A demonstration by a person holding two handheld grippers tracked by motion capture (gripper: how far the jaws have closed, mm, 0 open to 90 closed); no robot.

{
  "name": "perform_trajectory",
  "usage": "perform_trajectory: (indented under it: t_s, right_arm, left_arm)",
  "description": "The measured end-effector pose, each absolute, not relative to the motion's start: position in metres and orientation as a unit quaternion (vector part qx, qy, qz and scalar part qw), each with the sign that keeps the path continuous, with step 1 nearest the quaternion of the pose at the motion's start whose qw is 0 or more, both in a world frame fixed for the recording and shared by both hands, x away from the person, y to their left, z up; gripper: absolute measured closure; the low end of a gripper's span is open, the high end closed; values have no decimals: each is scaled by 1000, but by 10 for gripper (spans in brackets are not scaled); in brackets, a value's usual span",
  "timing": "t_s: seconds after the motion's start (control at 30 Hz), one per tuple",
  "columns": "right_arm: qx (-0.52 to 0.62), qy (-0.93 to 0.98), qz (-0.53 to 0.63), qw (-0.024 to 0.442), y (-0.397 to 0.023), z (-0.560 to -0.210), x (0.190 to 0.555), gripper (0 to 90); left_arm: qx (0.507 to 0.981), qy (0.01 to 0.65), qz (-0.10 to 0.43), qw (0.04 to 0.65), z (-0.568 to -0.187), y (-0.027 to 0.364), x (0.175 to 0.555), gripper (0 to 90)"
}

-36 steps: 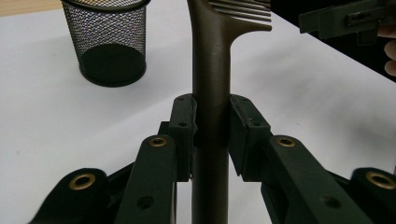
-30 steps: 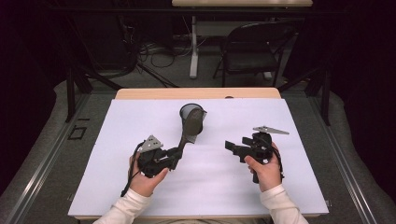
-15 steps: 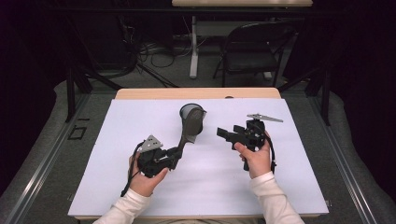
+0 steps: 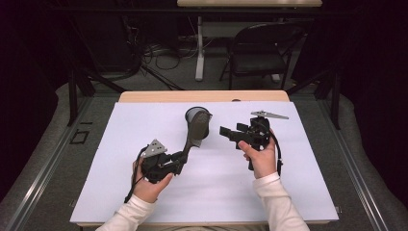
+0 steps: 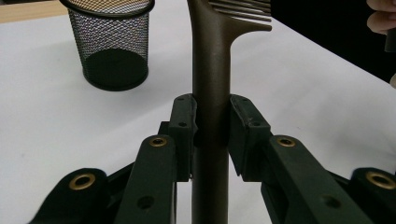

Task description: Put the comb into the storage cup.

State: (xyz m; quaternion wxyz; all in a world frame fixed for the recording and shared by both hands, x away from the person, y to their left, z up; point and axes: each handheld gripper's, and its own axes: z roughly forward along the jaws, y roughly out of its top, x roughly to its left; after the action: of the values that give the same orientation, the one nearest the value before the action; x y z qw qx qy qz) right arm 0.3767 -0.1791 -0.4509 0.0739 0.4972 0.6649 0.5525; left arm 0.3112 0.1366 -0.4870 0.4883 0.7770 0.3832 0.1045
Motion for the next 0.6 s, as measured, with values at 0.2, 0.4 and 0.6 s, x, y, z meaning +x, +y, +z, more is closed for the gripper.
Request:
perform_trajectory:
  t_s: [0.2, 0.4, 0.6]
  right_arm:
    - [492, 663, 561, 62, -184, -452, 375, 216]
    - [484, 656, 577, 47, -186, -450, 372, 251]
    - [475, 656, 586, 26, -184, -449, 370, 281]
  left_arm:
    - [777, 384, 103, 488, -488, 136, 311, 725]
    - [779, 380, 103, 488, -489, 134, 310, 726]
    - [780, 378, 102, 488, -489, 133, 309, 725]
